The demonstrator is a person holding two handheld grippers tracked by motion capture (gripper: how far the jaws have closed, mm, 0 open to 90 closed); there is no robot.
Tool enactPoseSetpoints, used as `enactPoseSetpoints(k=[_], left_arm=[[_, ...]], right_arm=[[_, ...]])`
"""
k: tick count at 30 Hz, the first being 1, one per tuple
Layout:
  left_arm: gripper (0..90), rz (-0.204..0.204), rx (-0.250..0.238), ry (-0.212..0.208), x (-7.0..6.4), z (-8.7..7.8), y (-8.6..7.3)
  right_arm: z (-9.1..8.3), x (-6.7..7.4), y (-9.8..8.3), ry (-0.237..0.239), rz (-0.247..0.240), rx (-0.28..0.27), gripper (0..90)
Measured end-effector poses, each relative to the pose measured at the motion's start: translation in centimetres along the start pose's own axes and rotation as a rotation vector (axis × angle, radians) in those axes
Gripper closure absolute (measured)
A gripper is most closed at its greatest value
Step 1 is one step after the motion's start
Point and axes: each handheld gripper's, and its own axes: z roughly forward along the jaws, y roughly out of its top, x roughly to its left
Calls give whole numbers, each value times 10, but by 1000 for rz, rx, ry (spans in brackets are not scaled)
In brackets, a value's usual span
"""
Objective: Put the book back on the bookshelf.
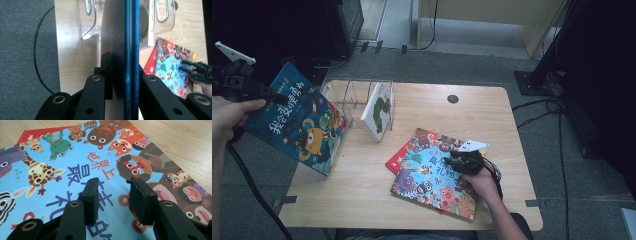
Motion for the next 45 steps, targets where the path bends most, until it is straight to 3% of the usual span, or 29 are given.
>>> enactPoseSetpoints(k=[12, 15, 33, 38, 45], left_arm=[[803, -63, -44, -9, 9, 16, 36], [802, -60, -49, 0, 11, 20, 43], [790, -31, -48, -33, 8, 42, 81], [786, -54, -45, -46, 16, 45, 85], [579, -40, -67, -64, 22, 43, 84]], right_arm=[[0, 2, 0, -15, -16, 4, 591], [0, 4, 0, -28, -38, 8, 591], [1, 7, 0, -42, -26, 6, 588], [-2, 8, -3, -53, -23, 1, 565], [-6, 4, -9, -29, 13, -32, 578]])
